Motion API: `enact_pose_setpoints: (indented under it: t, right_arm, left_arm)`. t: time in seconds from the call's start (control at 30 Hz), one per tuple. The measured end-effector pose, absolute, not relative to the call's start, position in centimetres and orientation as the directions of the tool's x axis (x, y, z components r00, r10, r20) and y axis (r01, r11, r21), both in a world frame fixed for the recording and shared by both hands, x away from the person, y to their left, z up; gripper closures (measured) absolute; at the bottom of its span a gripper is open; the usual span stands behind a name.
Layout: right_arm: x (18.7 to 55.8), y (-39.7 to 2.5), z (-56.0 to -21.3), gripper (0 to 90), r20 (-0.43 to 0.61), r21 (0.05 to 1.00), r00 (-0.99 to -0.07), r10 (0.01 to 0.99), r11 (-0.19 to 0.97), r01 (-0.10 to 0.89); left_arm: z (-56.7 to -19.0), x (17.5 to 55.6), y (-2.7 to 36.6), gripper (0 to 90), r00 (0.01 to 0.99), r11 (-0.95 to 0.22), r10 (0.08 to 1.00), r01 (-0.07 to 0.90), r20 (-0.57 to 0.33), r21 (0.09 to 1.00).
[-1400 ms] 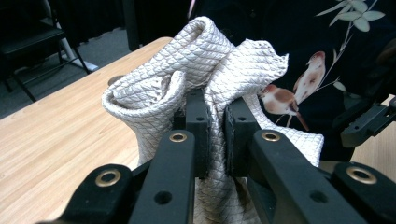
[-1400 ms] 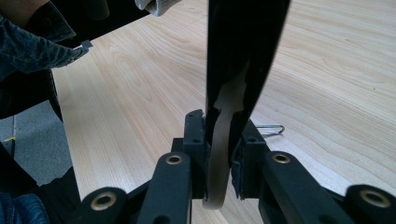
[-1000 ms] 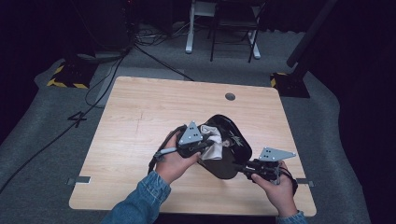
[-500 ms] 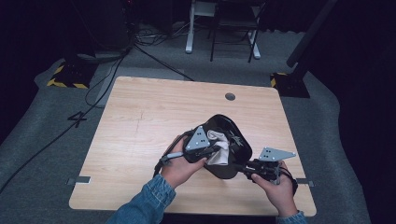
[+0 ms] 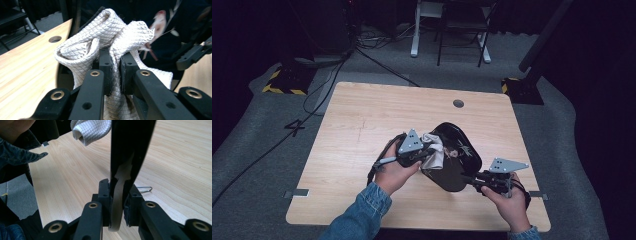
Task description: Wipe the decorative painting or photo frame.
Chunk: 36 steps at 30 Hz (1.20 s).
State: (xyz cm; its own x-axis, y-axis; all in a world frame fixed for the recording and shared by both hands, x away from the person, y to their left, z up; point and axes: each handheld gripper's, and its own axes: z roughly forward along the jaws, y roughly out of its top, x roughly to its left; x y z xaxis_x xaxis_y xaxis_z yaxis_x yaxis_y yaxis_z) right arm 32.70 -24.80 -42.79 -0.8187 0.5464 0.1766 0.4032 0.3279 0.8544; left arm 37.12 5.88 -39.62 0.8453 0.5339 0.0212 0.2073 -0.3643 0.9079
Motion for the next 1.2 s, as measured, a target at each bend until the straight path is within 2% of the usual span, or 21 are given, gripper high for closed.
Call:
enact_pose_setpoints:
  t: [0.6,1.2]
  right_arm:
    - [32.7,-24.7,-42.8,78.7,0.176,0.855,-0.819,0.546,0.328,0.403]
    - [32.7,-24.8,-42.8,78.7,0.179,0.85,-0.816,0.55,0.331,0.409]
  left_arm:
    - [-40.7,38.3,8.2,82.3,0.808,-0.35,0.589,0.263,-0.007,0.899]
    - [-40.7,36.1,4.0,82.0,0.873,-0.395,0.488,0.215,0.005,0.893]
